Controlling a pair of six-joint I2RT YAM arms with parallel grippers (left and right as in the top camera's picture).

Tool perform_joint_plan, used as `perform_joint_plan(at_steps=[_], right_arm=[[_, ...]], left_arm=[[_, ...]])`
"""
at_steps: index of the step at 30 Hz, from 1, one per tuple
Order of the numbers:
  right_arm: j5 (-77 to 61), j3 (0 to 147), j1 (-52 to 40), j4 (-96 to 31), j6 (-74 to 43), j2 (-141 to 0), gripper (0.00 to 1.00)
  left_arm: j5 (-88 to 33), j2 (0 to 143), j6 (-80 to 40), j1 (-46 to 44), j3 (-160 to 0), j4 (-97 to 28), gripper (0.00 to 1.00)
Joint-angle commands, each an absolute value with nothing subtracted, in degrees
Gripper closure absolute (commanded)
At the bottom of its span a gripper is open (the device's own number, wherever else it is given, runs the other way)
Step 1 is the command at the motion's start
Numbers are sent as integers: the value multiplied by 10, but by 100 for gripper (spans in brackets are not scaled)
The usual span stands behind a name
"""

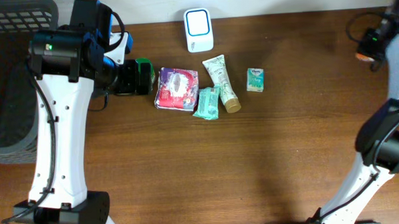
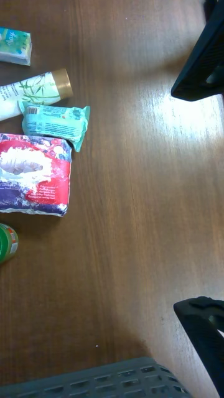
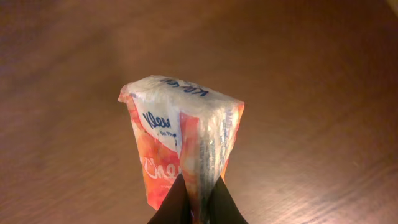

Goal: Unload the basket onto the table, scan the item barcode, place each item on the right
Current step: 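Hold the orange pack at the scanner window, then carry it right, then release the orange pack at the far right and return the right gripper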

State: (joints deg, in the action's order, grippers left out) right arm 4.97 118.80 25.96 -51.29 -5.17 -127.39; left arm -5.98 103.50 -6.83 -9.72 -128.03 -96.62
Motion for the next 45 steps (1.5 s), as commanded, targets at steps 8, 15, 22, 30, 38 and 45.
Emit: perform_joint_plan(at_steps=[8, 15, 22, 30, 38, 45], right_arm=[[25, 1183, 430, -469, -350, -1361, 94], [-117, 1184, 424, -454, -283, -1363, 1], [-337, 1185, 336, -528, -215, -1248, 1], [-222, 1183, 31, -615, -36, -1296, 6], [-139, 1183, -18, -631, -49, -1356, 23], [-172, 1182, -3, -631, -47, -1409, 48]], left_arm=[[-60, 1026, -59, -96, -1281, -966, 1], [-60, 1026, -59, -96, -1281, -966, 1], [-60, 1026, -59, -96, -1281, -966, 1], [-60, 1026, -59, -96, -1281, -966, 1], [-60, 1026, -59, -96, -1281, -966, 1], [-60, 1026, -59, -96, -1281, -966, 1]])
